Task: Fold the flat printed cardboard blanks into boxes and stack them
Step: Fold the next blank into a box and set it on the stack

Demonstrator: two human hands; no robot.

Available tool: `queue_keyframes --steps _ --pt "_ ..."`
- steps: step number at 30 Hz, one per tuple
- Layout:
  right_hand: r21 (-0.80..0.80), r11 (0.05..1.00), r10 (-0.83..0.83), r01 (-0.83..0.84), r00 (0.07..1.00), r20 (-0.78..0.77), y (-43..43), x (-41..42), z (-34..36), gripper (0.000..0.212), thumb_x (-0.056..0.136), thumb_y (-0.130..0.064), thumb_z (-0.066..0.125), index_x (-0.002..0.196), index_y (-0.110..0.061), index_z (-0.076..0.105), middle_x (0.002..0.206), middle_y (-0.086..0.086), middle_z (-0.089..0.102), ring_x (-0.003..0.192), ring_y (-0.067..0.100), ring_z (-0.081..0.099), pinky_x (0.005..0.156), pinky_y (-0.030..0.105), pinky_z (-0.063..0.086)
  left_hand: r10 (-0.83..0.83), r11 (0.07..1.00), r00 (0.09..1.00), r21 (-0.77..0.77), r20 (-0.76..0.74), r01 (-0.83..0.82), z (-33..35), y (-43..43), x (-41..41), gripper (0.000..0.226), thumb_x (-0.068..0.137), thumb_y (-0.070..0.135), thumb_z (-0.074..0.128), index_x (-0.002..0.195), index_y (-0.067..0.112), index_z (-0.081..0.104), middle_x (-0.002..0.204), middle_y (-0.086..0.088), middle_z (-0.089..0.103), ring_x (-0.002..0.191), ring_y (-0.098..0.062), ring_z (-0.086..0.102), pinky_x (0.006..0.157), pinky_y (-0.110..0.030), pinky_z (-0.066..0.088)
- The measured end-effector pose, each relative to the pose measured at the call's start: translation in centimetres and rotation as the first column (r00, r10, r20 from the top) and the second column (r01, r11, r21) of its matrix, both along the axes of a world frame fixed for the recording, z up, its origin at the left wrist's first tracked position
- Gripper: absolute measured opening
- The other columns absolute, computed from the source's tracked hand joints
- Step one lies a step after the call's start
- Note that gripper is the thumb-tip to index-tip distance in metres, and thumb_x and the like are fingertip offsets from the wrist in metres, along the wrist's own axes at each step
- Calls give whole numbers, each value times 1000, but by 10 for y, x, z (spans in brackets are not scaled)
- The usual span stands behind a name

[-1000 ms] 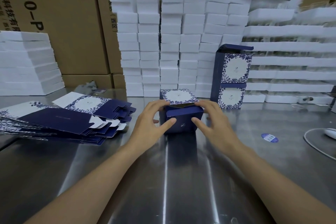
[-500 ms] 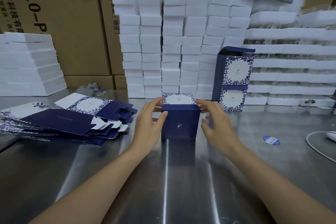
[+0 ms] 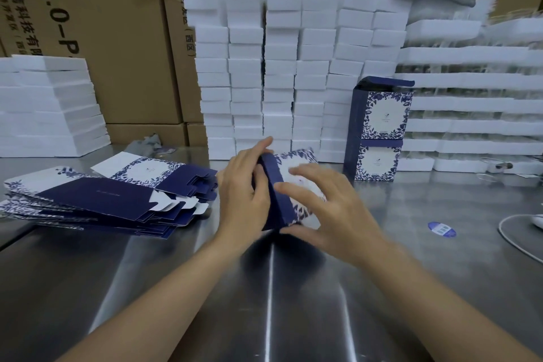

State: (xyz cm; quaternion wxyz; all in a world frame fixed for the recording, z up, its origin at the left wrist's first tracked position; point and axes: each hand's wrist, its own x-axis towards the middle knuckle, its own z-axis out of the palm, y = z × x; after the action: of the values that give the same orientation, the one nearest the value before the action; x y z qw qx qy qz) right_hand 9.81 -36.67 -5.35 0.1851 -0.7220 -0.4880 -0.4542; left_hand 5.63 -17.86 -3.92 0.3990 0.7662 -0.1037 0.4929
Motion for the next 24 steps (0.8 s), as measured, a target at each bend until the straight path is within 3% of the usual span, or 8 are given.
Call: queue_keyframes --steps 2,6,11,13,15,18,22,24 --pt "-33 999 27 -28 999 -35 4 -6 2 85 78 -56 88 150 -34 48 166 14 38 154 34 36 121 56 32 -97 990 995 105 14 95 2 -8 -8 52 100 3 43 145 21 61 124 9 69 115 -13 62 102 -50 46" --pt "74 997 -9 18 992 -123 12 -13 3 86 74 -58 82 150 -41 46 173 9 24 154 23 38 113 48 34 -286 958 954 -34 -93 284 4 -21 -14 59 103 -3 50 153 29 52 141 17 60 133 -14 58 109 -35 50" --pt "404 876 0 262 838 -545 10 1 -6 69 67 -77 77 126 -48 54 164 -11 33 141 -22 25 112 32 38 -145 982 986 108 -87 154 -3 -14 -7 23 108 18 56 125 26 70 130 17 63 131 -10 56 108 -30 45" --pt "410 871 54 272 776 -629 2 12 -15 66 69 -79 77 122 -49 52 152 -19 42 143 -17 28 116 33 40 -105 968 980 210 -168 140 -14 -9 0 24 111 25 51 122 28 72 129 21 63 134 -4 51 111 -34 42" --pt "401 886 104 232 743 -661 -7 20 -23 70 70 -71 82 130 -51 50 139 -30 48 138 -9 41 114 33 42 -114 943 960 277 -256 185 -24 -2 8 31 112 33 47 137 35 65 142 26 55 145 -1 40 118 -31 37" --pt "387 903 175 189 660 -731 -13 28 -32 88 68 -62 91 142 -57 43 142 -27 56 135 3 53 113 40 47 -115 925 949 317 -294 210 -32 4 13 39 112 40 43 150 44 51 158 32 40 156 -1 26 121 -27 28" --pt "412 888 189 203 656 -731 -11 33 -33 96 62 -64 94 144 -58 43 142 -20 58 133 10 56 110 47 50 -78 973 967 192 -242 127 -32 4 11 41 110 39 44 148 51 48 160 28 32 154 -7 31 114 -20 30" --pt "442 861 145 252 711 -688 -13 40 -12 95 59 -67 92 141 -57 46 139 -13 60 128 12 58 110 47 49 -77 992 968 80 -239 99 -34 8 13 37 110 35 47 144 48 54 158 24 35 151 -8 35 115 -28 38"
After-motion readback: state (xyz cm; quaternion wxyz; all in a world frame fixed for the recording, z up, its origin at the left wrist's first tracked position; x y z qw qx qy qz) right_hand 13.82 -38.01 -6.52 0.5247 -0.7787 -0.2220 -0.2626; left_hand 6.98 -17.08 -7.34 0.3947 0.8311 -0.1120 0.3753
